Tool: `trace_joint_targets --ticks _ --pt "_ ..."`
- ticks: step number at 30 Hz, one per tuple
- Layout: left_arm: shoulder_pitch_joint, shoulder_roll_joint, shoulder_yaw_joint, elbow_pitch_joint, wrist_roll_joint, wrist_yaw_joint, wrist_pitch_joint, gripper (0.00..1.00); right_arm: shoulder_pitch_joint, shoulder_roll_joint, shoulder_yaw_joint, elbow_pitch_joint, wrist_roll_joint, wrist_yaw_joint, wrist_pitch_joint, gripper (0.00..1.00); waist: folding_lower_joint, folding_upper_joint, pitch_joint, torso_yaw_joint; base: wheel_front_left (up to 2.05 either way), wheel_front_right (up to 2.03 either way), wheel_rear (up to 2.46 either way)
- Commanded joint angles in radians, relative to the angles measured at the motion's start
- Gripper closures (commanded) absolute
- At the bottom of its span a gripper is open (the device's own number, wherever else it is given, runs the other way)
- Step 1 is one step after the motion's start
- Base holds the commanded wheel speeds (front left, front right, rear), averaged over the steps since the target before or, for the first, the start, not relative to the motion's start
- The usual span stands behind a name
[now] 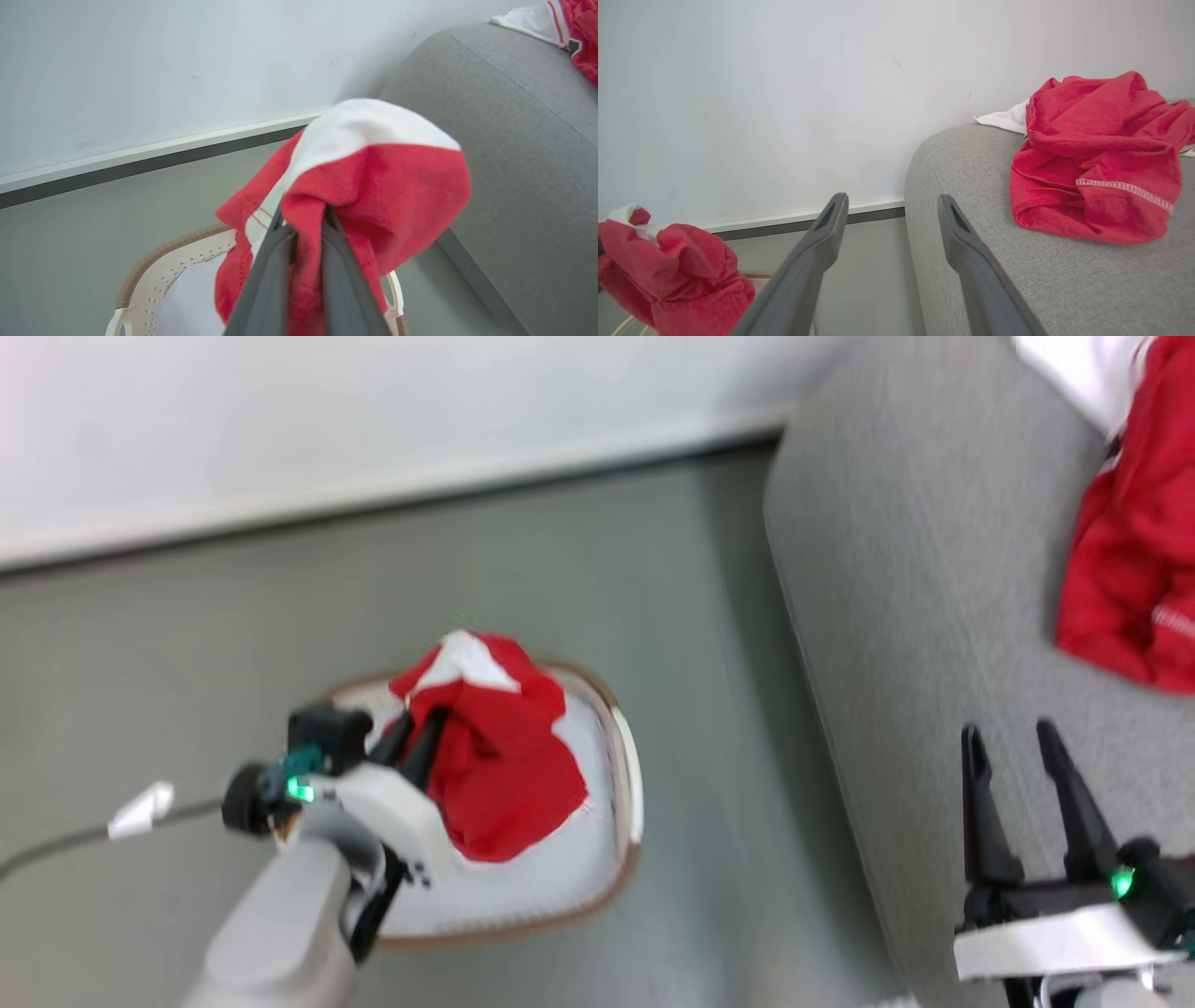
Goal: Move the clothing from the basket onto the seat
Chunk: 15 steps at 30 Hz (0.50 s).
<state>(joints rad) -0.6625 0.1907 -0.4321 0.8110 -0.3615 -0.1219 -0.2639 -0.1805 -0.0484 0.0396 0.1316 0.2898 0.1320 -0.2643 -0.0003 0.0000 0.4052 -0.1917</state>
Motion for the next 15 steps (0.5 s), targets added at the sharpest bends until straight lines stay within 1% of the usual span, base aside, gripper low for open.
trace_joint_targets --ticks 1,4,9,14,15 --pt "0.037 -0.002 0.005 -0.018 -0.011 0.007 0.000 1.00 0.024 -0.003 -0.004 0.008 -0.011 -0.003 0.000 0.00 0.0003 0.0000 -0.162 0.071 0.00 0.00 0.00" --pt "0.114 -0.003 0.032 -0.098 -0.031 0.022 0.000 1.00 0.063 -0.004 -0.017 0.025 -0.025 -0.003 0.000 0.00 0.0003 0.0000 -0.231 0.089 0.00 0.00 0.00" --pt "0.243 -0.008 0.047 -0.216 -0.053 0.053 0.000 1.00 0.140 -0.004 -0.043 0.048 -0.042 -0.003 0.000 0.00 0.0003 0.0000 -0.346 0.120 0.00 0.00 0.00" --pt "0.348 0.005 0.055 -0.349 -0.072 0.090 0.018 1.00 0.192 -0.004 -0.054 0.051 -0.069 -0.003 0.000 0.00 0.0003 0.0000 -0.408 0.139 0.00 0.00 0.00" --pt "0.380 0.012 0.058 -0.409 -0.076 0.105 0.033 1.00 0.202 -0.004 -0.058 0.046 -0.074 -0.003 0.000 0.00 0.0003 0.0000 -0.421 0.145 0.00 0.00 0.00"
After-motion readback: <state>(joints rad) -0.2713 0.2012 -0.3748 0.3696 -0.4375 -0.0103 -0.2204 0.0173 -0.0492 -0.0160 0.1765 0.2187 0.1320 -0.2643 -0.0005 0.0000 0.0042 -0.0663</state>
